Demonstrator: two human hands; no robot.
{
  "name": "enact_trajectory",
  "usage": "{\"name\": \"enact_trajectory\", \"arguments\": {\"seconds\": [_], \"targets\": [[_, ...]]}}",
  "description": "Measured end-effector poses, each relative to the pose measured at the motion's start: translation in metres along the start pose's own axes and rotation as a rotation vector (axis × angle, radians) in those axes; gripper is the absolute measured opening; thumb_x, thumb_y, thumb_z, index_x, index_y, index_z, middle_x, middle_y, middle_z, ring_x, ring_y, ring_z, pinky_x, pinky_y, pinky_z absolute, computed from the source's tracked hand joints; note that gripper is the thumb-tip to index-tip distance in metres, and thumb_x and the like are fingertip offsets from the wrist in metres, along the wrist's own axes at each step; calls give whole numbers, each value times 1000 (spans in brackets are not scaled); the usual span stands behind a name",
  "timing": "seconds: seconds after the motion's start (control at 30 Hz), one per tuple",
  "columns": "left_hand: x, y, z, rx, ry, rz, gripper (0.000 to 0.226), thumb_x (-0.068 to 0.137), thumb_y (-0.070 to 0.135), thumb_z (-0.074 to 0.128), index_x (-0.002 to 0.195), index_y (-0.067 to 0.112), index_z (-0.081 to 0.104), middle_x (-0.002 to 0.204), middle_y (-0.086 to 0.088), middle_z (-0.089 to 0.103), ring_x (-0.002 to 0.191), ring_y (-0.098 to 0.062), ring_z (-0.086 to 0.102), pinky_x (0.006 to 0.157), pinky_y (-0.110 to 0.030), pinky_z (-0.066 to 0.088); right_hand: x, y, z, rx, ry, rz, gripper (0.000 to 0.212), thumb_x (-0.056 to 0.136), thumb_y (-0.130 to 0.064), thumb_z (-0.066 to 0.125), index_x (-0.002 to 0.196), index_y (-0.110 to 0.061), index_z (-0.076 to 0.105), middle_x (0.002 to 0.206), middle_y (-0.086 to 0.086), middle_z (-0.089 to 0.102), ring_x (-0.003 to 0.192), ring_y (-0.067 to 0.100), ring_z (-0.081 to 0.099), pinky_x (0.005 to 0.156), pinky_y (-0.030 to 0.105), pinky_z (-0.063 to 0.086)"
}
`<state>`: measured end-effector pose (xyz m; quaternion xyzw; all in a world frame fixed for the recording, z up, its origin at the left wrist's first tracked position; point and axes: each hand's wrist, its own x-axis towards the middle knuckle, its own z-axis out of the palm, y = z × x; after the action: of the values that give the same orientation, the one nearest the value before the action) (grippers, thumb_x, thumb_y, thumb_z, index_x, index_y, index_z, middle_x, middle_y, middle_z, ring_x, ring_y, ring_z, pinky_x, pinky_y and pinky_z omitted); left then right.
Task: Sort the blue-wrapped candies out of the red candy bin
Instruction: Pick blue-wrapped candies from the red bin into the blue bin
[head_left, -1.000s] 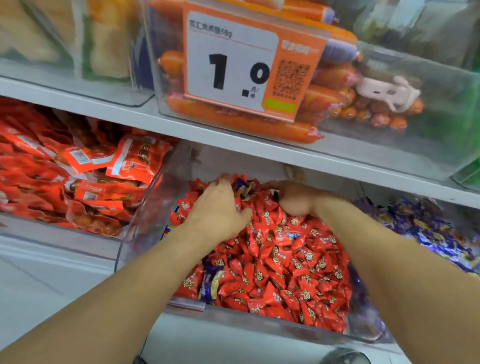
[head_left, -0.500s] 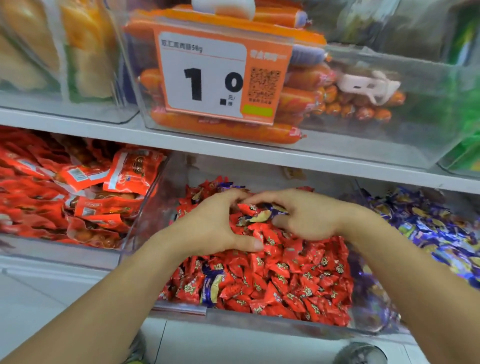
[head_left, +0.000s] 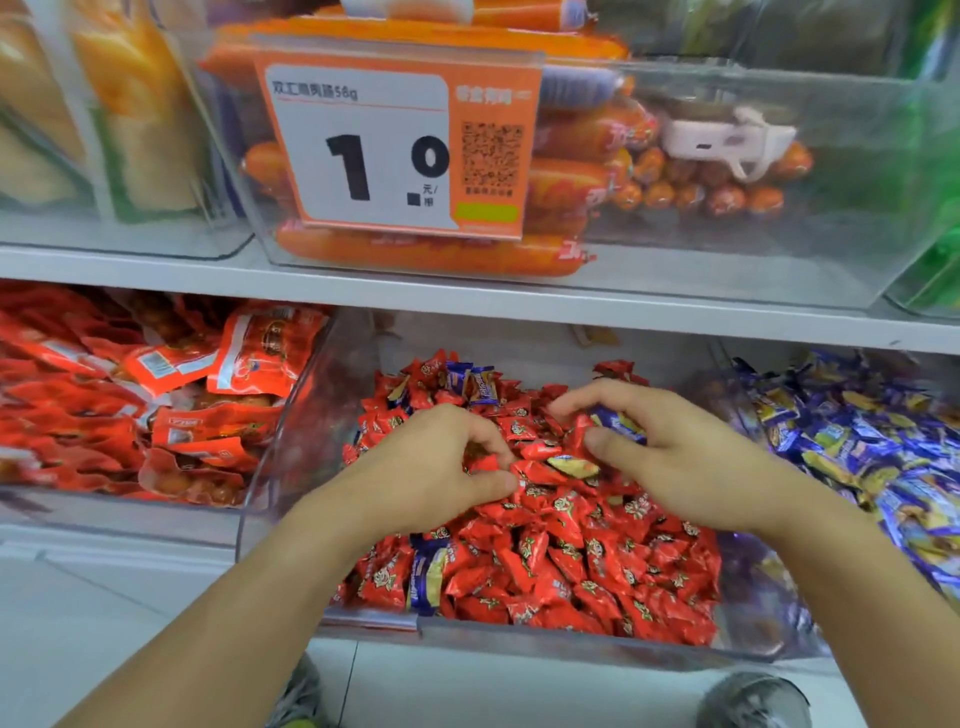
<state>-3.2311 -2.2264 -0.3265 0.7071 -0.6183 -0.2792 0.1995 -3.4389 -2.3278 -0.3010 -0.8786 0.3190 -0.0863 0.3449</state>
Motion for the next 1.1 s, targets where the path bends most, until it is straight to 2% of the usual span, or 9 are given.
{"name": "enact_trajectory", "arguments": {"seconds": [0.13, 0.27, 0.4, 0.5, 0.6, 0.73, 0.87, 0.97, 1.1], "targets": [[4, 0, 1, 37, 18, 13, 12, 82, 44, 74, 81, 35, 67, 94, 18, 59, 87, 3, 56, 81, -25, 46, 0, 2, 7, -151, -83, -26, 37, 85, -54, 67, 119, -44, 58, 122, -26, 56, 103, -12, 53, 90, 20, 42], [4, -4, -7, 29, 37, -33, 22, 77, 48, 77, 92, 36, 65, 101, 19, 62, 96, 0, 59, 87, -26, 49, -3, 6, 1, -173, 3, 1, 29, 84, -44, 72, 111, -44, 61, 123, -22, 60, 109, -4, 58, 99, 31, 47], [7, -1, -5, -10, 170, -30, 18, 89, 26, 66, 106, 32, 65, 99, 17, 65, 95, 0, 59, 86, -20, 49, -8, 1, -5, -52, 120, 32, 6, 96, -31, 59, 101, -33, 63, 95, -12, 69, 60, -1, 69, 65, 17, 52], [11, 2, 9, 123, 139, -10, 34, 93, 22, 61, 126, 31, 60, 118, 11, 66, 110, -6, 58, 99, -28, 47, -9, 0, -7, -1, 200, 65, 9, 99, -22, 56, 101, -25, 64, 86, -9, 69, 52, -5, 64, 48, 11, 44], [17, 2, 18, 261, 110, -9, 39, 90, 24, 67, 128, 30, 61, 130, 5, 62, 121, -16, 55, 100, -29, 43, -8, 0, -7, -13, 216, 70, 14, 100, -21, 54, 105, -26, 66, 90, -11, 68, 55, -11, 62, 47, 8, 42], [25, -4, 17, 276, 151, 3, 37, 82, 21, 76, 118, 30, 67, 119, 7, 66, 108, -13, 61, 91, -26, 47, -7, 4, -8, -31, 200, 71, 17, 100, -20, 53, 108, -27, 67, 93, -8, 69, 57, -7, 65, 53, 12, 48], [23, -4, 4, 180, 255, 39, 37, 82, 12, 71, 115, 27, 68, 96, 12, 64, 73, 1, 51, 74, -13, 40, -4, 11, -10, 16, 268, 98, 14, 101, -20, 51, 109, -28, 60, 84, -5, 71, 56, 3, 68, 59, 18, 53], [16, -1, -14, 72, 370, 34, 39, 82, 9, 65, 116, 27, 64, 87, 15, 59, 71, -5, 55, 73, -20, 47, -2, 12, -9, 52, 287, 114, 13, 103, -21, 46, 105, -27, 57, 74, -6, 69, 54, 8, 66, 49, 19, 46], [0, -3, -28, -204, 267, -41, 34, 84, 10, 70, 106, 35, 65, 91, 2, 61, 82, -27, 66, 72, -36, 52, -1, 6, -4, 274, 207, 126, 32, 100, -13, 36, 98, -29, 64, 62, -1, 52, 57, 20, 44, 53, 33, 35]]}}
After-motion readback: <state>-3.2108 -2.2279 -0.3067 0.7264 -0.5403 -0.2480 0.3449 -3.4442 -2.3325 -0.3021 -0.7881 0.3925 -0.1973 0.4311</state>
